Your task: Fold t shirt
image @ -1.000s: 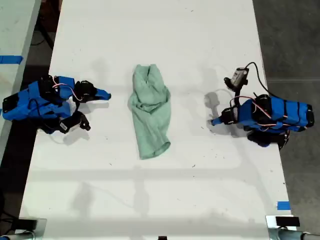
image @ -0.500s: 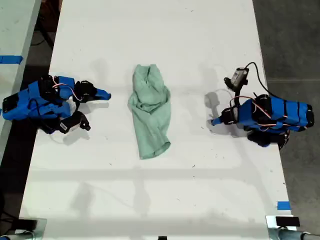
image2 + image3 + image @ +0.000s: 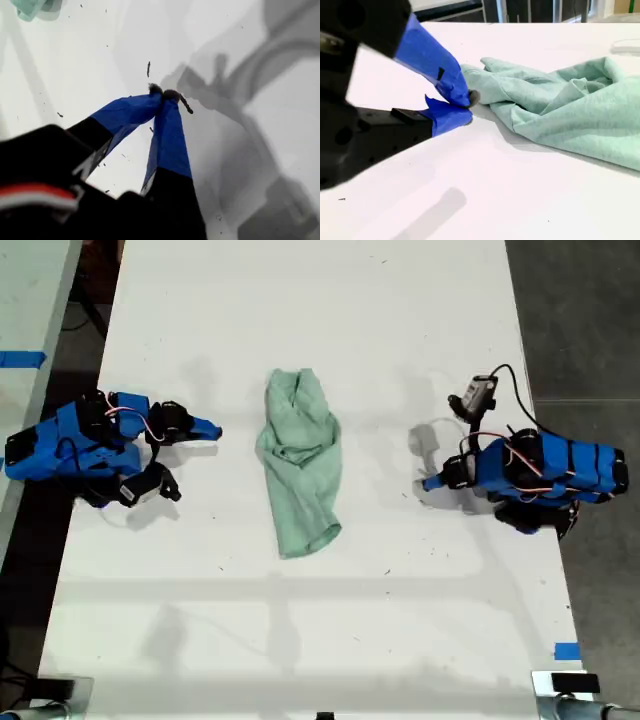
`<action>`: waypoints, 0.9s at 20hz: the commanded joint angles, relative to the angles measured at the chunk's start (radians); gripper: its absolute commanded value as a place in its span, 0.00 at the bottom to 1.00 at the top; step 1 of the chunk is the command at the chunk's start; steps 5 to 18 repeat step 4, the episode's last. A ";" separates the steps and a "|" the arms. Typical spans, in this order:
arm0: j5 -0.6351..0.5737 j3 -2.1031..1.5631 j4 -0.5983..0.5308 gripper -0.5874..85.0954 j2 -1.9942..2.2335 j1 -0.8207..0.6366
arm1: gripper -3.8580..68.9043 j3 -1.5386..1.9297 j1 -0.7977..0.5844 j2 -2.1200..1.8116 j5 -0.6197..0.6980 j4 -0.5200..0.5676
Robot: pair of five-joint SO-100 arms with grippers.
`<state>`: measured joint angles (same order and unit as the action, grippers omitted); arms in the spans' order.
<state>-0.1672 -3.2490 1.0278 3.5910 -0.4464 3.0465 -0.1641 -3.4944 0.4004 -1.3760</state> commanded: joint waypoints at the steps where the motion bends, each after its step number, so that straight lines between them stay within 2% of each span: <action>1: 0.014 -0.038 -0.015 0.00 0.008 0.015 | 0.05 0.055 -0.002 -0.006 -0.003 0.031; 18: 0.012 -0.038 -0.015 0.00 0.008 0.015 | 0.05 0.055 -0.002 -0.006 -0.005 0.031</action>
